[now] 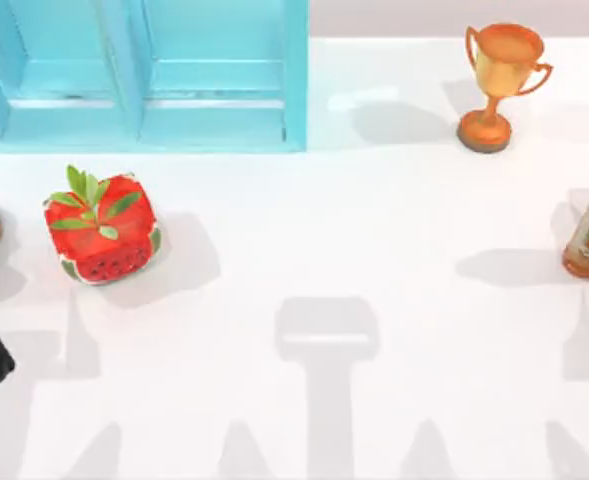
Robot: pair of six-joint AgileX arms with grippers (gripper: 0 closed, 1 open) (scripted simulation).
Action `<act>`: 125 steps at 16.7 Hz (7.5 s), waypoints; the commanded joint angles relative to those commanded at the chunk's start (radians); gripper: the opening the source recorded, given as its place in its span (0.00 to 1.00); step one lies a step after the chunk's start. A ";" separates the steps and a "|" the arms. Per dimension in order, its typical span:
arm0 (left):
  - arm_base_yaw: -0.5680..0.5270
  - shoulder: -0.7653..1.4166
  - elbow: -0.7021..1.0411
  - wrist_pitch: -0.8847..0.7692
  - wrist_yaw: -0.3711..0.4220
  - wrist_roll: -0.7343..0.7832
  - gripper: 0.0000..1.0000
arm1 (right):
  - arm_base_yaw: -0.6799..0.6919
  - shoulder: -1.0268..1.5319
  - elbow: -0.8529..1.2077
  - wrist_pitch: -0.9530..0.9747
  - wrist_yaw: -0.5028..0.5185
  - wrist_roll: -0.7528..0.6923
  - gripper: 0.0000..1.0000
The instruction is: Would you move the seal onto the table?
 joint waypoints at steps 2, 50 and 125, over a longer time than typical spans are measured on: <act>0.000 0.000 0.000 0.000 0.000 0.000 1.00 | 0.000 0.000 0.000 0.000 0.000 0.000 1.00; 0.000 0.000 0.000 0.000 0.000 0.000 1.00 | -0.507 1.780 1.059 -0.849 0.000 -0.498 0.92; 0.000 0.000 0.000 0.000 0.000 0.000 1.00 | 0.694 2.320 1.856 -1.105 0.006 0.717 0.00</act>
